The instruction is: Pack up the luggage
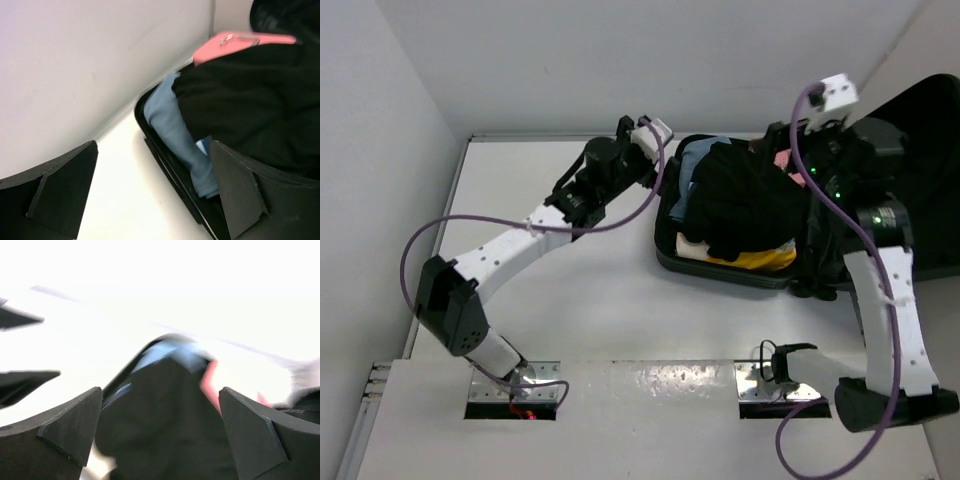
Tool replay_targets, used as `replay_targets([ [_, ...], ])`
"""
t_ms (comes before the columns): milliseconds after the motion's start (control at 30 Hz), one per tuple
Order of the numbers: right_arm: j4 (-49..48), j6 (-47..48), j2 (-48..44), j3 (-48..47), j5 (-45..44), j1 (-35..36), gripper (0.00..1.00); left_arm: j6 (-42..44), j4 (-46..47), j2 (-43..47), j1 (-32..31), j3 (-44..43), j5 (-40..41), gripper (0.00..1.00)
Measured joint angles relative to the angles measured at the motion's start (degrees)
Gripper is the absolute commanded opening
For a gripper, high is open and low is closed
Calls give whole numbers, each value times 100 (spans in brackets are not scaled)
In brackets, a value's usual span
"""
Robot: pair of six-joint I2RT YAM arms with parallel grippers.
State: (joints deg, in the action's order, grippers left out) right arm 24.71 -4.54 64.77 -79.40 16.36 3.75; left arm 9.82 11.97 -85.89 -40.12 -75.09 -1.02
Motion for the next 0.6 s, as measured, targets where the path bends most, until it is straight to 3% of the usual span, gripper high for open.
replay_targets([
  [133,101,708,-341,-691,-1714,74,99,-514,-538,-671,315,-798,-393,99],
  [300,138,1626,-625,-549,-3602,15,99,-916,-741,-1104,391,-1322,-988,99],
  [467,516,2039,-970,-199,-4487,-299,99,-1360,-981,-1930,264,-2691,-1895,99],
  [600,892,2044,-1353,-415,-4771,-345,97,-2157,-1016,-3056,44,-4507,-2575,99],
])
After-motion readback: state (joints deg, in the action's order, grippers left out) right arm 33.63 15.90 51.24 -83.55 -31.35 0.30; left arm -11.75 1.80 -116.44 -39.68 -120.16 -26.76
